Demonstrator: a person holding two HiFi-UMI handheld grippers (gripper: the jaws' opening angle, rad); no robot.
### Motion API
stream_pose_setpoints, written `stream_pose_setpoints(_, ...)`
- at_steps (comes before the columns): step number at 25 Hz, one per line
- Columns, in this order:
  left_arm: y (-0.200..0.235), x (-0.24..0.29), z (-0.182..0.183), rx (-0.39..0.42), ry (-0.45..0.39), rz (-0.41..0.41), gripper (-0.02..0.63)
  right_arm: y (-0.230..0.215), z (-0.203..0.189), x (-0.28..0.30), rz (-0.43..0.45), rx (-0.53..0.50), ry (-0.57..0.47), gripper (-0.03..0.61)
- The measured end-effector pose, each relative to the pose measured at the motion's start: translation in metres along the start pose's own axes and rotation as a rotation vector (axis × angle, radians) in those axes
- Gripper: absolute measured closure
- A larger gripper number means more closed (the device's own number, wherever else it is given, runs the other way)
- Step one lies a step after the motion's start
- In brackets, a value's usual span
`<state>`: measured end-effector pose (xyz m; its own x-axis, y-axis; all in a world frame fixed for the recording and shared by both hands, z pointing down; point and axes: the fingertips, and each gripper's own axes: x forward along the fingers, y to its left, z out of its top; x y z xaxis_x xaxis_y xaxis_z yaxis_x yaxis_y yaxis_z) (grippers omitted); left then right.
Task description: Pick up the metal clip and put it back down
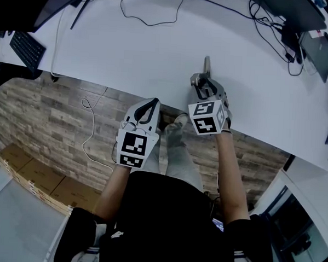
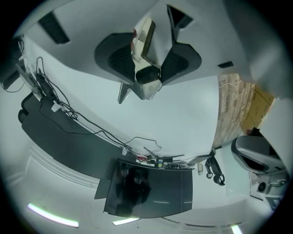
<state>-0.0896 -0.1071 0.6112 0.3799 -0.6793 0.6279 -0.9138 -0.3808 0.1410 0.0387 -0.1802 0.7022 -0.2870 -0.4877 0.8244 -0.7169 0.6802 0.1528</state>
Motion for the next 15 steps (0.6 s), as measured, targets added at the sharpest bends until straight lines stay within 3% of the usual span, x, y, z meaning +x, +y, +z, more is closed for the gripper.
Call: stream_pose_setpoints(15, -0.001, -0.002, 0.018, 0.01, -0.028, -0.001, 0.604, -0.007, 0.002, -0.012, -0.012, 0.014, 0.003, 0.45)
